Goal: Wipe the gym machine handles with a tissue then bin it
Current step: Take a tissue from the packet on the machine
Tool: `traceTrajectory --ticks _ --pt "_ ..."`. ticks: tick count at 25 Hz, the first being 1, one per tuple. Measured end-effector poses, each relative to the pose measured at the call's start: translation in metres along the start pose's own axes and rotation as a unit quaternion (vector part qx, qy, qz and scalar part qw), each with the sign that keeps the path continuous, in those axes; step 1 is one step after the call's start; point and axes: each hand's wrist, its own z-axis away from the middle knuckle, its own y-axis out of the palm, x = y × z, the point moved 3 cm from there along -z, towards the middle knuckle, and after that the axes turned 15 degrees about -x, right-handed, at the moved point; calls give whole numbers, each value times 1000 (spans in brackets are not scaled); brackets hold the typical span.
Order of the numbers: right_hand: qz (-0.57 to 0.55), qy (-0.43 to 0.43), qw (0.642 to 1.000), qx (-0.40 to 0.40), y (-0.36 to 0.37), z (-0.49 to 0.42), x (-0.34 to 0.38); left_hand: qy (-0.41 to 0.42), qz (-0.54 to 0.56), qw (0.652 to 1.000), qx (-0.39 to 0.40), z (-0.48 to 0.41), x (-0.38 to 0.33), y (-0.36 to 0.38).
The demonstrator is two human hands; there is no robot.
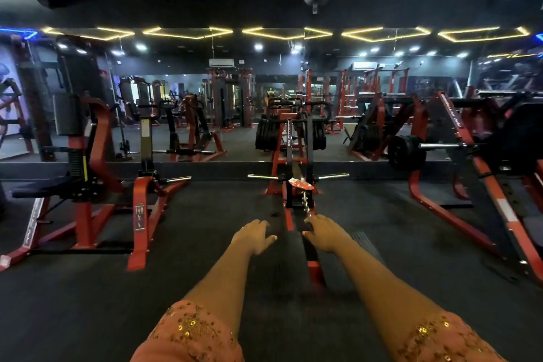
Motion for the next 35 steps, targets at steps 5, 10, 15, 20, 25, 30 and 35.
traceTrajectory --ticks 5,10,15,20,25,30,35 --pt "1 -28 999 24 46 -54 30 -45 -24 999 -1 -28 63 6" --pt "-19 -48 998 40 102 -140 66 -87 -36 996 -4 -80 141 6" --pt "-60 -47 996 39 149 -268 92 -101 -72 992 -2 -186 214 -9" --pt "-57 -41 997 43 191 -383 92 -106 -62 992 -21 -286 272 -14" --pt "-35 -22 999 32 237 -479 82 -88 -44 995 -15 -387 330 9" --pt "-38 24 999 16 292 -583 77 -32 -33 999 6 -503 397 37" --pt "-35 97 995 8 336 -675 61 27 -2 999 22 -621 451 56"
